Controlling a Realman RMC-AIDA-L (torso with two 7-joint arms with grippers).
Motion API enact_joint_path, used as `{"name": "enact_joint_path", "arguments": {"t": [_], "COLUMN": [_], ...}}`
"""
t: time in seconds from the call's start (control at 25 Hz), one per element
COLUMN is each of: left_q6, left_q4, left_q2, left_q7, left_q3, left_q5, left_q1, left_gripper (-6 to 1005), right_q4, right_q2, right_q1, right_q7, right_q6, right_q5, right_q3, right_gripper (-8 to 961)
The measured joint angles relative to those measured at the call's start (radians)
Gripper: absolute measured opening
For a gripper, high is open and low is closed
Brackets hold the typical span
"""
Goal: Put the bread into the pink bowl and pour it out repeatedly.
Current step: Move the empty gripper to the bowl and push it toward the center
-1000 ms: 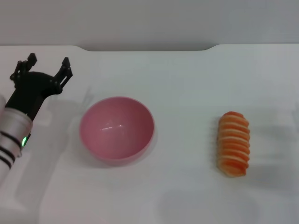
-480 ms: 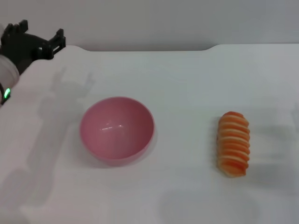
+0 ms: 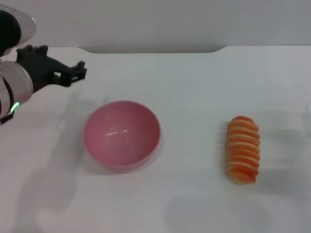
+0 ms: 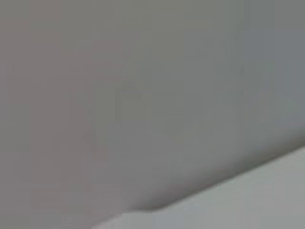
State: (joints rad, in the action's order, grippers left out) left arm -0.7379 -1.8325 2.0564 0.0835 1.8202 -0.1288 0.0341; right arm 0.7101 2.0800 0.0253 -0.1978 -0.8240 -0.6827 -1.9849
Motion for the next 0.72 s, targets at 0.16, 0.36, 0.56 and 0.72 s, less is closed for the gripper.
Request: {"name": "enact_joint_path", "arguments": {"t": [0.16,0.36,0.56,0.72], "left_q6": [-0.045,-0.083,-0.09,-0.083], "left_q4": [-0.023,-0.018,-0.003,0.047], "left_q2": [0.001,0.002,0.002,0.002], "left_q7": [-0.004,-0.01,-0.016,-0.049], "left_q3": [0.032,0.072,0.098,0.138], "left_q5": [-0.006,-0.007,-0.008,-0.009], "left_q1": [-0.019,-0.027,-0.027,-0.019], "left_gripper": [859,857,855,853], "right_q4": [0.001,0.002,0.002,0.002], "right_q2": [0.0,0.0,0.0,0.0], "right_q1": [0.001,0.001,0.001,0.003], "right_q7": [0.0,0.0,0.0,-0.002], "right_q6": [0.0,0.002,0.002,0.002], "right_q5": [0.0,0.0,0.0,0.0], "right_q3": [0.0,0.0,-0.001,-0.001], "right_gripper": [739,739,739,739]}}
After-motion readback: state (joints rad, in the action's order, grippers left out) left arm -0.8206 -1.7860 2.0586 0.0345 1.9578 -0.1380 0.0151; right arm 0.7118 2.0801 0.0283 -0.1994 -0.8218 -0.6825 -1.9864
